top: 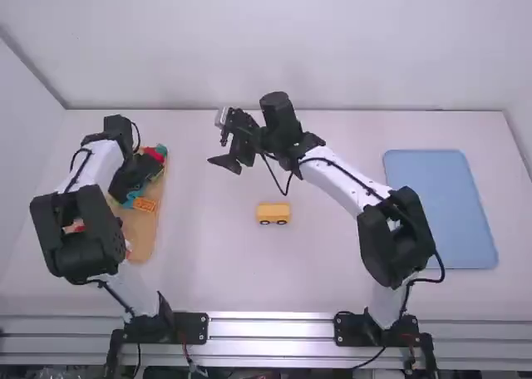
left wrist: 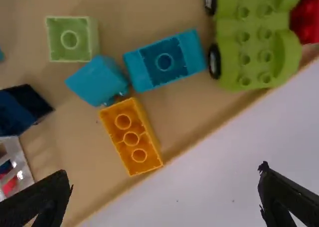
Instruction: Assemble lego blocks to make yellow taxi
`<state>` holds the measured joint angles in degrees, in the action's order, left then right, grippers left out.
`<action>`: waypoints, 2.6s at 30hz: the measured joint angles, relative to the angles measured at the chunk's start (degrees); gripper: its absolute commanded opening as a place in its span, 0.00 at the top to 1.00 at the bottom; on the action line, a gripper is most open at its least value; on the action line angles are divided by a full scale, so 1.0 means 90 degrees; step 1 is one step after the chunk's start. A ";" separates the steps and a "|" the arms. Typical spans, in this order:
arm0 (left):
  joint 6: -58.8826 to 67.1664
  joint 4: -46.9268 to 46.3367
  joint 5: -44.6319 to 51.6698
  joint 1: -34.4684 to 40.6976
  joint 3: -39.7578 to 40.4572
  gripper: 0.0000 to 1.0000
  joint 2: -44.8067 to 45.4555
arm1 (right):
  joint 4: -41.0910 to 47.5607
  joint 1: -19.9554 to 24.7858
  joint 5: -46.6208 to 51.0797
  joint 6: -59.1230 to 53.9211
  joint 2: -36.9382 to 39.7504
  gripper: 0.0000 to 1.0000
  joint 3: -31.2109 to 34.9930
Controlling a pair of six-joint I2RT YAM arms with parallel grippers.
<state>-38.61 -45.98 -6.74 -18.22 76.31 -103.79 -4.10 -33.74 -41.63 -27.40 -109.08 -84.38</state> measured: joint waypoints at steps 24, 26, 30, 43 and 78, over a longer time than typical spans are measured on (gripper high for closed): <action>-0.0906 0.2055 0.0270 -0.0160 -0.1719 0.41 -0.0277 | 0.0209 0.0000 0.0002 0.0002 0.0000 0.02 0.0000; -0.0940 0.2169 0.0284 -0.0160 -0.1787 0.45 -0.0277 | 0.0214 0.0000 0.0002 0.0017 0.0000 0.02 0.0000; -0.1027 0.2334 0.0284 -0.0160 -0.1943 0.52 -0.0279 | 0.0214 0.0000 0.0000 0.0024 0.0000 0.02 0.0000; -0.1093 0.2378 0.0248 -0.0160 -0.1974 0.67 -0.0277 | 0.0214 0.0000 0.0002 0.0027 0.0000 0.02 0.0000; 0.3762 0.4461 0.4930 0.0585 -0.2331 0.83 0.2676 | 0.0022 0.0389 -0.0665 0.1280 -0.0036 0.02 0.0000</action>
<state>-4.75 -5.82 37.63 -12.95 55.33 -79.70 -3.90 -30.24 -47.62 -15.88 -109.40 -84.38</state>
